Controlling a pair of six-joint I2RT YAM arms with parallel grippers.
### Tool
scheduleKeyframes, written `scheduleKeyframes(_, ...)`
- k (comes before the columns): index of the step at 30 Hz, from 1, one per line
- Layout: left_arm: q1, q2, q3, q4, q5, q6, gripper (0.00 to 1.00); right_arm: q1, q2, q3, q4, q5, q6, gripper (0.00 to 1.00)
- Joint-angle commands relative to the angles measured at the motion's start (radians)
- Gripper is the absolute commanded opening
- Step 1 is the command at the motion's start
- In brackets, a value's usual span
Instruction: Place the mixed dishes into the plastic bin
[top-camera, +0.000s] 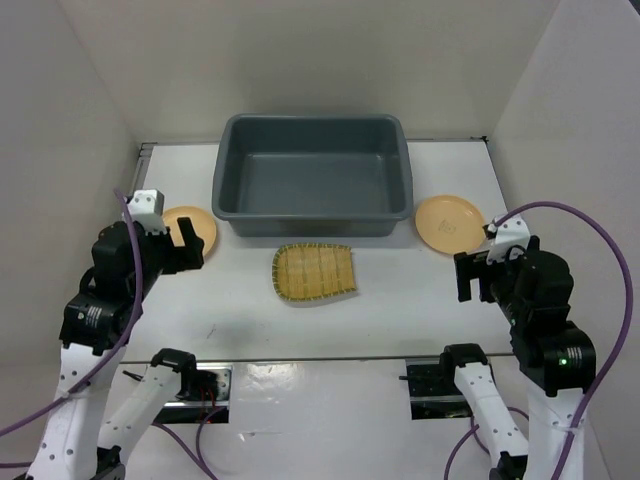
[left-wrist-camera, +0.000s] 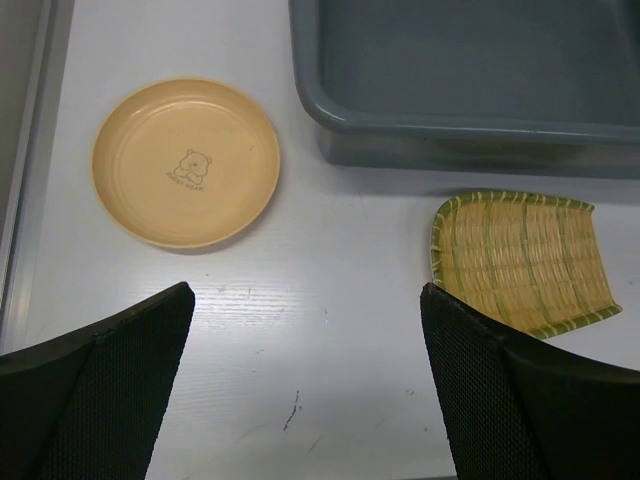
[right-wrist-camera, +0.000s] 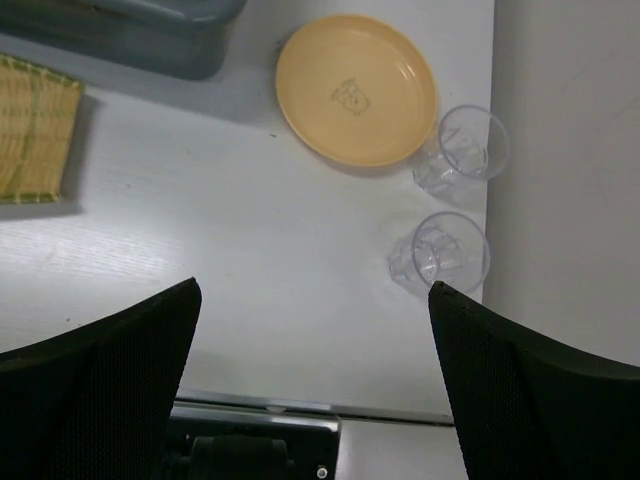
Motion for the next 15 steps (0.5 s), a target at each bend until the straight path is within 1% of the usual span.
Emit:
scheduleKeyframes(1,0.005,-0.038,-0.009,0.041,0.01,-0.009,1.0,0.002,-0.036,-0.028,0.002,0.054,0.001,0.99)
scheduleKeyframes(4,0.005,-0.038,-0.009,0.041,0.001,-0.009,1.0,-0.018,-0.055,0.013,0.025,0.067,-0.008,0.99)
scheduleKeyframes(6,0.005,-0.038,-0.009,0.041,0.001,-0.009,1.0,-0.018,-0.064,0.023,0.044,0.089,-0.047,0.99)
scheduleKeyframes(7,0.005,-0.038,-0.009,0.041,0.001,-0.009,1.0,-0.018,-0.106,-0.003,0.109,0.154,-0.033,0.99)
scheduleKeyframes(8,0.005,-0.027,-0.009,0.041,0.001,-0.009,1.0,-0.018,-0.126,-0.013,0.143,0.181,-0.024,0.99)
scheduleKeyframes(9,0.005,-0.027,-0.009,0.041,0.001,-0.009,1.0,-0.029,-0.159,-0.013,0.168,0.181,-0.039,0.99)
scheduleKeyframes(11,0.005,-0.027,-0.009,0.041,0.001,-0.009,1.0,-0.029,-0.168,-0.025,0.229,0.196,-0.056,0.99)
scheduleKeyframes(13,0.005,-0.027,-0.009,0.041,0.001,-0.009,1.0,-0.029,-0.168,-0.037,0.295,0.266,-0.038,0.99)
scheduleKeyframes(14,0.005,-0.036,-0.009,0.041,-0.009,-0.009,1.0,-0.029,-0.182,-0.046,0.417,0.394,-0.021,0.99)
scheduleKeyframes(15,0.005,-0.047,-0.009,0.041,-0.009,-0.009,1.0,-0.029,-0.182,-0.077,0.502,0.47,0.007,0.99)
